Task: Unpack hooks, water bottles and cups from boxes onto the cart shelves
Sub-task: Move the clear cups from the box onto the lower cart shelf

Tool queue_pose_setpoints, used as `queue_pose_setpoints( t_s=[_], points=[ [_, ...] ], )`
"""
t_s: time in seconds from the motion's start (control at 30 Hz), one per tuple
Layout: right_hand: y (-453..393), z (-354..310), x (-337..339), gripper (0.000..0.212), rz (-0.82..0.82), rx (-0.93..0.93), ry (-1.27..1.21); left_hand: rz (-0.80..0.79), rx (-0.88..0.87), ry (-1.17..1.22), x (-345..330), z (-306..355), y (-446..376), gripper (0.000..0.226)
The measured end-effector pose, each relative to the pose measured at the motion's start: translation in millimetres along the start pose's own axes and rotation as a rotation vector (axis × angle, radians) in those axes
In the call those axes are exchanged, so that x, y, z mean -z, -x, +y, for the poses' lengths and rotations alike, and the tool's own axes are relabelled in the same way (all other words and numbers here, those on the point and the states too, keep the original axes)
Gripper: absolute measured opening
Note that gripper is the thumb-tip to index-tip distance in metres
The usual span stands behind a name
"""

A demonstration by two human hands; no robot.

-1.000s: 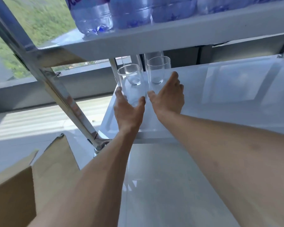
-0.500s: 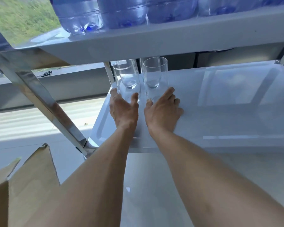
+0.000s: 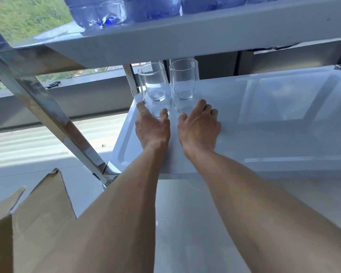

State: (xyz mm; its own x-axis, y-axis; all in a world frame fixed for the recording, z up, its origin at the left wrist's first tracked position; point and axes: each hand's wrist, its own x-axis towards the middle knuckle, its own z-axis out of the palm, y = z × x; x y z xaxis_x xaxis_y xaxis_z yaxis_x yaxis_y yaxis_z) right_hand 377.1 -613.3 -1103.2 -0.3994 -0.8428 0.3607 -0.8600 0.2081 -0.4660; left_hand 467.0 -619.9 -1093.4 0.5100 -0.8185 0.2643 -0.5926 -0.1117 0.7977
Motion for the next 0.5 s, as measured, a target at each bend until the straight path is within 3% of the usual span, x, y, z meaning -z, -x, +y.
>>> queue_pose_setpoints(
  t_s=[0.17, 0.5],
  points=[
    [0.4, 0.6, 1.1, 0.026, -0.011, 0.046, -0.063, 0.017, 0.02, -0.165, -5.3, 3.0, -5.8, 0.05],
    [3.4, 0.6, 1.7, 0.035, -0.057, 0.155, -0.066, 0.031, -0.031, -0.256, -5.0, 0.5, -2.9, 0.037]
  ],
)
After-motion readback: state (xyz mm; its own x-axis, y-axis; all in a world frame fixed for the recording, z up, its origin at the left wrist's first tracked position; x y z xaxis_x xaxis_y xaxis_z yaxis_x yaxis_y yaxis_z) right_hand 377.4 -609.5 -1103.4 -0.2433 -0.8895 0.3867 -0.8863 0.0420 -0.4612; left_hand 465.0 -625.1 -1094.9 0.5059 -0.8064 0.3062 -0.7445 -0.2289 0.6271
